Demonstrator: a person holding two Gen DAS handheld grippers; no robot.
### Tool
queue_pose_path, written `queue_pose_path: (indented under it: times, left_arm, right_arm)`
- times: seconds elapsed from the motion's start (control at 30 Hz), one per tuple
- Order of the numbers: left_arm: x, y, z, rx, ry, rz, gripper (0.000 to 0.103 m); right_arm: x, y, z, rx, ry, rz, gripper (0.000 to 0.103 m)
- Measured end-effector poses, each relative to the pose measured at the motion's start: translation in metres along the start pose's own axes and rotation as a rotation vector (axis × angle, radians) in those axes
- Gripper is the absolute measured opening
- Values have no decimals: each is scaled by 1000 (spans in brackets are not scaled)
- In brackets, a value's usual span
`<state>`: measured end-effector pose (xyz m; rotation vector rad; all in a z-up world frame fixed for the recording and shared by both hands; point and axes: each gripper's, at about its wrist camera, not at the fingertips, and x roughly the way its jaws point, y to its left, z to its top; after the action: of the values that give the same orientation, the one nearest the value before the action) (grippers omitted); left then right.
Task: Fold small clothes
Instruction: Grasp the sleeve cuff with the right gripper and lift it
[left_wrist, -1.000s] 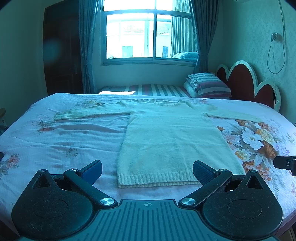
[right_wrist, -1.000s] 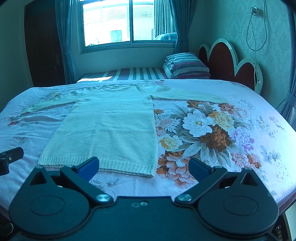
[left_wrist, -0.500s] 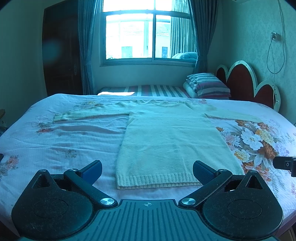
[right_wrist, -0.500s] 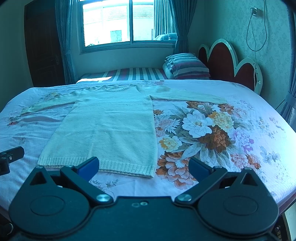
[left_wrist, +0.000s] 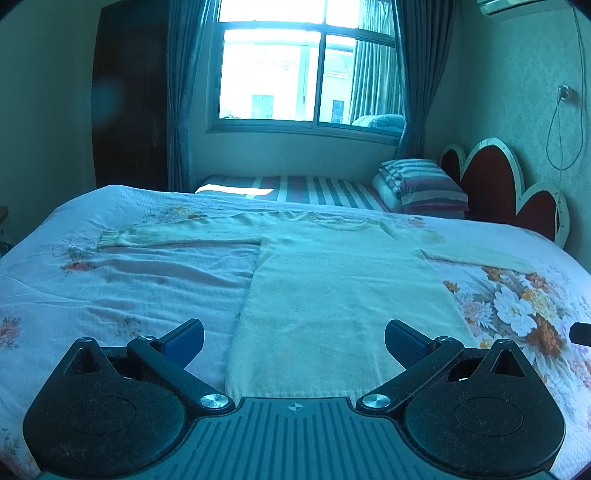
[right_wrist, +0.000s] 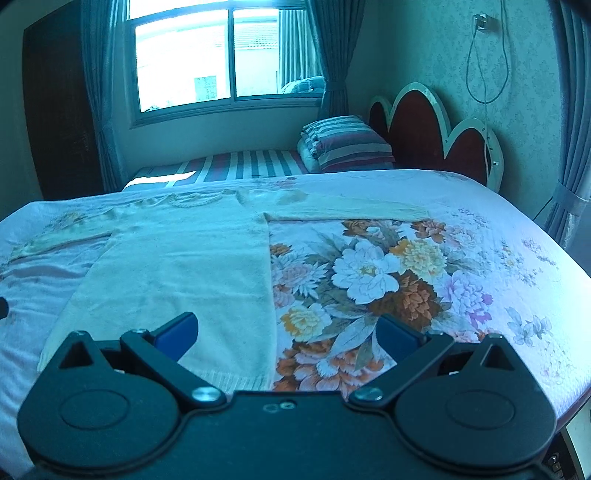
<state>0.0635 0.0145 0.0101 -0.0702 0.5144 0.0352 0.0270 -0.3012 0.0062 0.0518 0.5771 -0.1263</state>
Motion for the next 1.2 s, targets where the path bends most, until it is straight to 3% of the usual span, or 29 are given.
queue_pose_path:
  times: [0.13,0.5,0.53,0.57,0.63,0.83,1.07,1.2]
  left_arm:
    - [37,4,18,-12,-7,-10,103]
    - [183,17,50,-26,51,50,103]
    - [195,20,54,-37,69,48,103]
    - [205,23,58,-47,79,44,103]
    - [222,28,64,-55,83,44,103]
    - [271,43,74,-68,119,97,103]
    - [301,44,73,-93,141,156,103]
    - [302,32,72,-93,152,226,103]
  right_arm:
    - [35,-20,20,55,-32,-36,101]
    - [161,-49,75,139,-89,-150,96]
    - [171,-53,81,146,-85,-160,90]
    - [179,-57,86,156,-87,-169,77]
    - [198,-68,96,176,-79,-205,61]
    - [249,-117,109,287,-51,-259,62]
    - [316,-200,102,515,-39,-247,42]
    - [354,-242,95,608,-24,-212,40]
